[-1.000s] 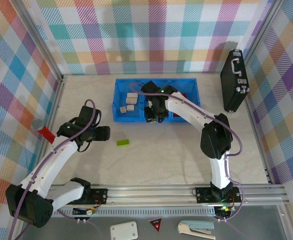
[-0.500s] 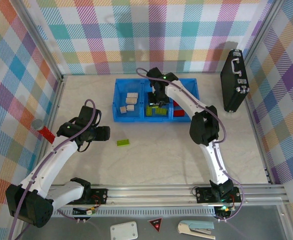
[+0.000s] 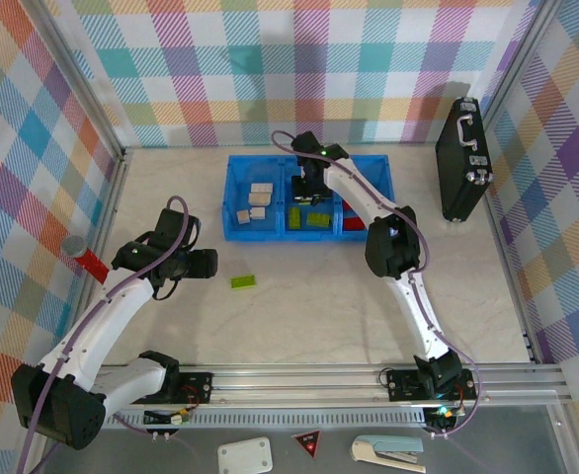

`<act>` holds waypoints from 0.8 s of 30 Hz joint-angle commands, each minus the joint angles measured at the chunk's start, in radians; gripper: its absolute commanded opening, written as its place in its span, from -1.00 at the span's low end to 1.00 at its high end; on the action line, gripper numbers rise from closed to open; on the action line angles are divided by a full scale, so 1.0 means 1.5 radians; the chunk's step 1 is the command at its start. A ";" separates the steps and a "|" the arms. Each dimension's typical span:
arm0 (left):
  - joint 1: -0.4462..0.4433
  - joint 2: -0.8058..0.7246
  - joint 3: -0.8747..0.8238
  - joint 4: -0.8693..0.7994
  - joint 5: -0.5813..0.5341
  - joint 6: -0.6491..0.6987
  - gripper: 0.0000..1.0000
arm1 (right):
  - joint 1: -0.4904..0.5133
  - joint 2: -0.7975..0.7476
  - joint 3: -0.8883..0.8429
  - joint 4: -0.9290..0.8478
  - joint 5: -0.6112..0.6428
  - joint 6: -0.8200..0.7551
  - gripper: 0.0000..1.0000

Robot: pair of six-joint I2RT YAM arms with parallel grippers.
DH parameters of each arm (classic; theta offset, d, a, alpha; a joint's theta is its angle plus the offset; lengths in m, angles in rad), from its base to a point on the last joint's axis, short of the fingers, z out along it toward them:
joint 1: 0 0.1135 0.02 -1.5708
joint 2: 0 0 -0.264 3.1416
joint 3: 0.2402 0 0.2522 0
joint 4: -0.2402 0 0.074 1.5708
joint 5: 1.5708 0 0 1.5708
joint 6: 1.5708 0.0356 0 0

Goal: Sort the legos into containers by color
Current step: Place the lego in the container.

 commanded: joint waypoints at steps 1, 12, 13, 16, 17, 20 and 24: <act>0.006 0.001 -0.006 0.013 0.010 0.012 0.54 | -0.003 0.019 0.018 0.055 -0.043 0.013 -0.30; 0.007 0.002 -0.006 0.012 0.010 0.012 0.54 | -0.003 0.042 -0.007 0.145 -0.085 0.038 -0.28; 0.007 0.002 -0.006 0.012 0.011 0.012 0.54 | -0.003 0.041 -0.011 0.150 -0.088 0.037 -0.25; 0.007 0.002 -0.006 0.012 0.012 0.012 0.54 | -0.003 0.033 -0.022 0.158 -0.093 0.038 -0.14; 0.007 0.003 -0.005 0.012 0.012 0.012 0.54 | -0.003 0.029 -0.025 0.158 -0.094 0.037 -0.12; 0.007 0.003 -0.006 0.012 0.014 0.012 0.55 | -0.003 0.012 -0.041 0.160 -0.097 0.037 -0.07; 0.007 0.004 -0.006 0.012 0.014 0.012 0.55 | -0.002 -0.022 -0.077 0.172 -0.099 0.039 -0.06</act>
